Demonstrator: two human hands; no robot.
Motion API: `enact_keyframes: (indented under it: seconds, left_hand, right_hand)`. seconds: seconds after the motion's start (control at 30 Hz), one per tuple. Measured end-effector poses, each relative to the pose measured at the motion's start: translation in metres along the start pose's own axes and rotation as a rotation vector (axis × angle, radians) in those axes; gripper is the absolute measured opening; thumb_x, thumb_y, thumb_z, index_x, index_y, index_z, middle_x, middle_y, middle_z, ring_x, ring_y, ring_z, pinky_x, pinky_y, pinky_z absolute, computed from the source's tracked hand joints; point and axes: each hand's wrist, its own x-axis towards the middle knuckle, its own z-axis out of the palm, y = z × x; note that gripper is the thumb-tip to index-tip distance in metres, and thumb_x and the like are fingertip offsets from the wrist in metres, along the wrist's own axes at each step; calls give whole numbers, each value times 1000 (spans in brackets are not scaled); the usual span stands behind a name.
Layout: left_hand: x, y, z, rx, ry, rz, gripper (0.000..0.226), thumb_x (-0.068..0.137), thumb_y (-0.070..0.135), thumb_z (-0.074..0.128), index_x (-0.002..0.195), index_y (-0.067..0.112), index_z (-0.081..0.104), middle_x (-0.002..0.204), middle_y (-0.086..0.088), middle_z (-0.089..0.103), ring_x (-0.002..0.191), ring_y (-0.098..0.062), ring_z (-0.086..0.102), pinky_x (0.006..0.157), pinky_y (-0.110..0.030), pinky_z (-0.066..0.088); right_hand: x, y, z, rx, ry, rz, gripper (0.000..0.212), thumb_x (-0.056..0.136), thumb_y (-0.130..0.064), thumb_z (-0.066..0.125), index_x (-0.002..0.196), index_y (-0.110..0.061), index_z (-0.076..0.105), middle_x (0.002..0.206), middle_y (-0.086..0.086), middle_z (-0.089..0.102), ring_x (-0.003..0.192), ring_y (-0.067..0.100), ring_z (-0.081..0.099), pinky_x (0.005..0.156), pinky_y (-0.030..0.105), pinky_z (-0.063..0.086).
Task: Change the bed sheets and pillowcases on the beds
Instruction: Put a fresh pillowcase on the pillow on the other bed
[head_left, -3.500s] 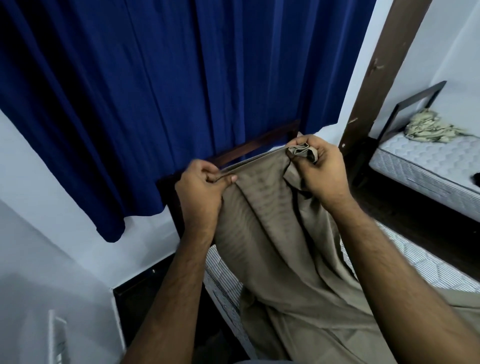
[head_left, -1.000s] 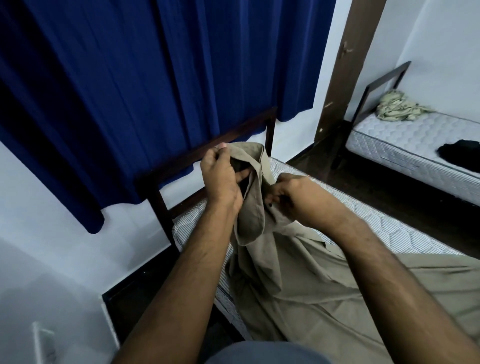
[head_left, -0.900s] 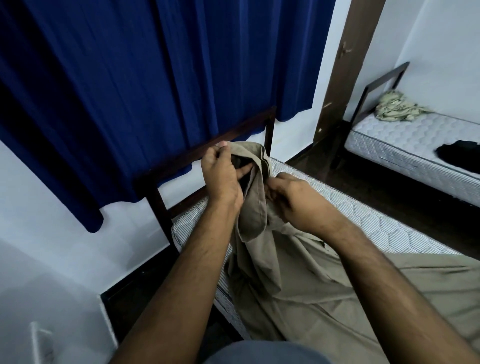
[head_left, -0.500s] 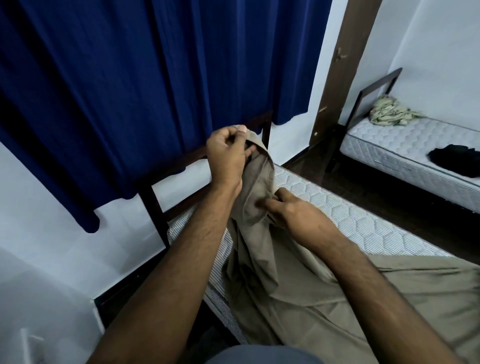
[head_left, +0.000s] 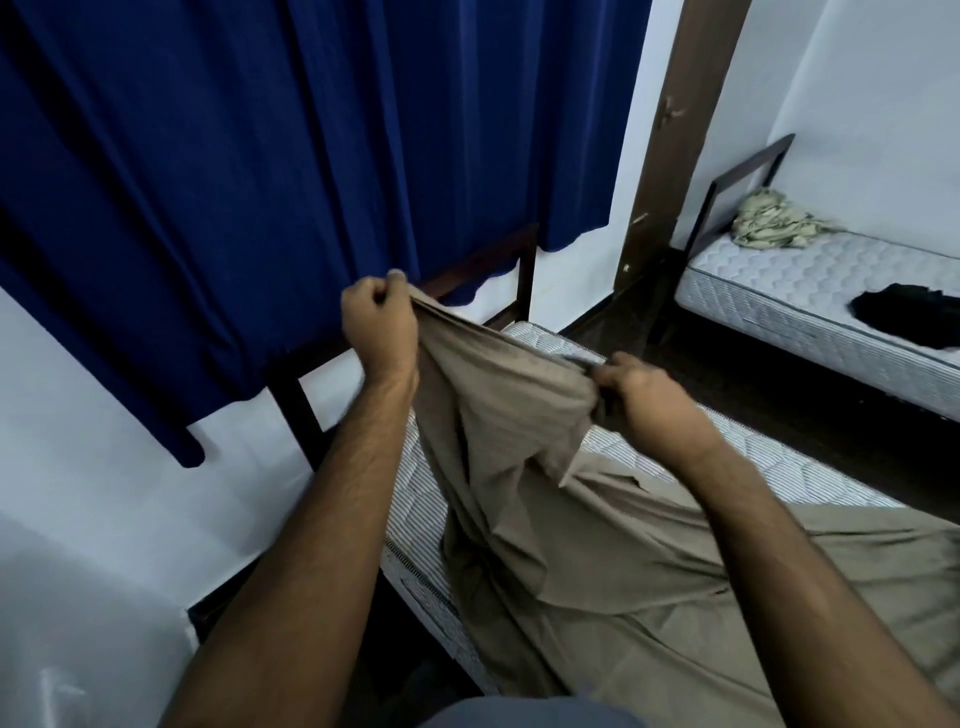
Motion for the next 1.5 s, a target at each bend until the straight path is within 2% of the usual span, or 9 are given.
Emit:
enact_keyframes:
  seconds: [0.27,0.47,0.57,0.67,0.8,1.0,1.17,1.37,1.5]
  left_hand:
    - [-27,-39,-36,481,-153,264,48,100,46,54,66,15,43,57,3,50,58,-22,51,59,-35,40]
    - [-36,-46,-44,892,-456,129,72,94,78,28,81,23,71,85,-3,68,101,-30,58,89,-42,33]
    - [-68,-17,-34,382,-789,143,60,84,85,45,92,31,71,94,10,69,107,-19,62,93,-35,44]
    - [-100,11,-14,54,-964,173,59,71,46,87,119,25,58,110,10,67,107,-2,62,95,-24,50]
    - [-101,16,-3,65,-793,226,61,63,43,93,107,27,53,103,6,64,96,-9,62,81,-33,56]
    - [-107,14,-5,57,-670,373,37,69,31,91,93,19,65,98,9,56,88,-9,58,73,-23,51]
    - [-108,11,-3,68,-803,217,29,80,26,84,62,26,61,78,1,55,67,-5,52,63,-23,43]
    - [-108,7,-3,-77,-812,162,23,87,32,75,81,11,67,95,-5,58,91,-22,61,77,-37,49]
    - [-110,7,-4,-120,-751,171,17,85,21,80,83,6,71,102,-8,55,97,-10,60,83,-20,50]
  right_hand:
    - [17,13,-28,14,315,88,23,79,8,54,82,-11,68,85,1,50,76,25,59,68,31,47]
    - [25,-12,-33,102,254,-88,35,77,11,52,71,-23,51,80,-7,41,72,16,50,66,25,37]
    - [34,-24,-31,79,132,-216,23,75,4,49,70,-18,51,83,-5,46,76,21,55,67,26,39]
    - [42,-34,-28,91,18,-285,23,74,-21,37,71,-13,59,85,2,54,76,23,59,67,34,46]
    - [45,-38,-30,211,28,-291,19,73,-10,46,70,-23,58,87,-1,58,75,15,59,68,29,48]
    - [46,-34,-27,277,3,-257,28,72,9,50,74,-15,65,88,-4,60,78,8,60,69,18,46]
    - [41,-38,-32,323,-71,-186,29,81,9,50,78,-18,61,74,-14,62,68,3,56,61,13,40]
    - [40,-37,-38,504,-79,-108,23,98,-5,53,100,-28,59,87,-4,68,75,17,64,69,35,54]
    - [40,-38,-31,656,-113,-48,27,97,-9,59,108,-33,59,87,3,69,73,21,64,71,40,55]
